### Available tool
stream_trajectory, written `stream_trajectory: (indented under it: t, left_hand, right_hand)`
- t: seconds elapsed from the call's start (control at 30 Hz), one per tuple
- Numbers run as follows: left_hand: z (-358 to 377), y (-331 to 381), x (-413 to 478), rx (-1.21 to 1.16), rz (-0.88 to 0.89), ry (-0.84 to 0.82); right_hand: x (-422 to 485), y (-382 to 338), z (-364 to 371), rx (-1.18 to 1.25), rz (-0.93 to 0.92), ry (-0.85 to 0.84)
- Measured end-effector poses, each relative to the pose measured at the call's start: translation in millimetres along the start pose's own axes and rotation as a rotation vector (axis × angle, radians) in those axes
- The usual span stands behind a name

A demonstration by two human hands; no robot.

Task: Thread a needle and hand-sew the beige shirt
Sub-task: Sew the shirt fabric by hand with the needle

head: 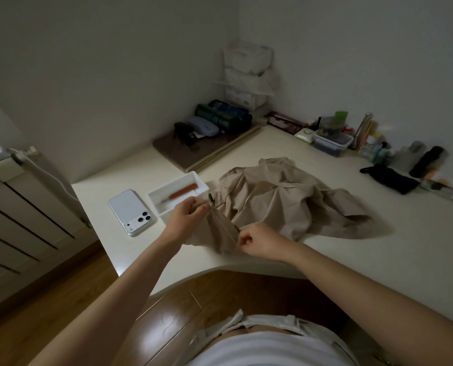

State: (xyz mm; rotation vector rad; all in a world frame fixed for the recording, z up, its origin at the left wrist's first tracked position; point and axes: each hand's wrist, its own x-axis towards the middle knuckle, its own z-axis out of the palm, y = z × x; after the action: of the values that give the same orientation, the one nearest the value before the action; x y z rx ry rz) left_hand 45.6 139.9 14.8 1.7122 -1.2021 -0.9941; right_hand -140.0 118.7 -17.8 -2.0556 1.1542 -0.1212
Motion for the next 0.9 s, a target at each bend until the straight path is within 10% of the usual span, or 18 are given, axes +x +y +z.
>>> stream_trajectory:
  t: [0.27,0.9]
  left_hand:
    - [-2,8,-8,-0.033,-0.047,-0.068]
    - [-8,1,-7,-0.045,-0.039,-0.046]
  right_hand:
    - [10,-25,-17,0.344,-0.073,0.309]
    - [24,-22,-16,0.448,-0.039,0.194]
